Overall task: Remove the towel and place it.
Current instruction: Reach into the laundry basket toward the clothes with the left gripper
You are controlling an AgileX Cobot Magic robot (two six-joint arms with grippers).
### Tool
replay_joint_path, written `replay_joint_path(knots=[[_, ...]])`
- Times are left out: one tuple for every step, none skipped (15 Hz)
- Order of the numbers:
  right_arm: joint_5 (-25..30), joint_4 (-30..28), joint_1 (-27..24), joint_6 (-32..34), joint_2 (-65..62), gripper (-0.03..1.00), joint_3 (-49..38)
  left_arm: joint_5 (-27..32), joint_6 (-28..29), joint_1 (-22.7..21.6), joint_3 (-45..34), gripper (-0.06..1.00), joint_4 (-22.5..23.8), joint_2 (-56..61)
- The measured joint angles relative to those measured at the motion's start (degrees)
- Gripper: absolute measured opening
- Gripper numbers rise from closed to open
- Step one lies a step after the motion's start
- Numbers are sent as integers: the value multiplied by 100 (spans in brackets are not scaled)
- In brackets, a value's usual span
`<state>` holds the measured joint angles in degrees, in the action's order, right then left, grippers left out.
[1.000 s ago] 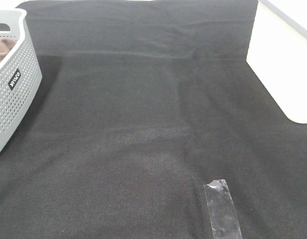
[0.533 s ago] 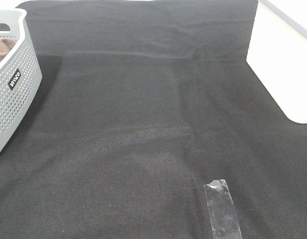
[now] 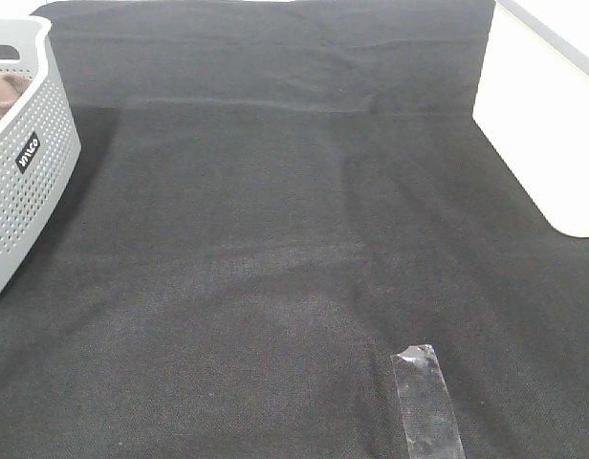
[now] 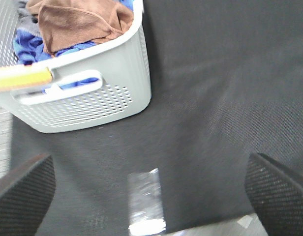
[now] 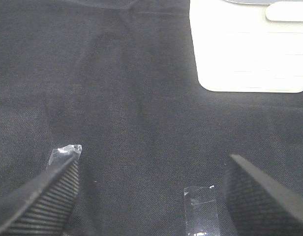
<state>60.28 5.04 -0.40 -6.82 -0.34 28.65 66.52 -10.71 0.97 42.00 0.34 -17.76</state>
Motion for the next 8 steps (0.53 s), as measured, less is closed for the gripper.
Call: replay_joint_path(knots=[[0, 0, 0, 0, 0, 74, 0, 149, -395, 0, 435, 99, 92, -653], [0, 0, 0, 0, 0, 74, 0, 269, -733, 0, 859, 99, 235, -1226], [0, 0, 0, 0, 0, 74, 0, 304, -1031, 0, 1312, 99, 447, -1776], [0, 0, 0, 0, 0, 74, 0, 304, -1324, 0, 1736, 99, 733, -2361], [0, 0, 0, 0, 0, 74, 0, 309, -1553, 0, 2068, 99, 980, -2859], [0, 0, 0, 0, 0, 74, 0, 309, -1822, 0, 2464, 99, 1215, -3380], [0, 0, 0, 0, 0, 74, 0, 315, -2086, 0, 2848, 99, 1364, -3839], [0, 0, 0, 0, 0, 74, 0, 315, -2389, 0, 3209, 99, 1461, -4354]])
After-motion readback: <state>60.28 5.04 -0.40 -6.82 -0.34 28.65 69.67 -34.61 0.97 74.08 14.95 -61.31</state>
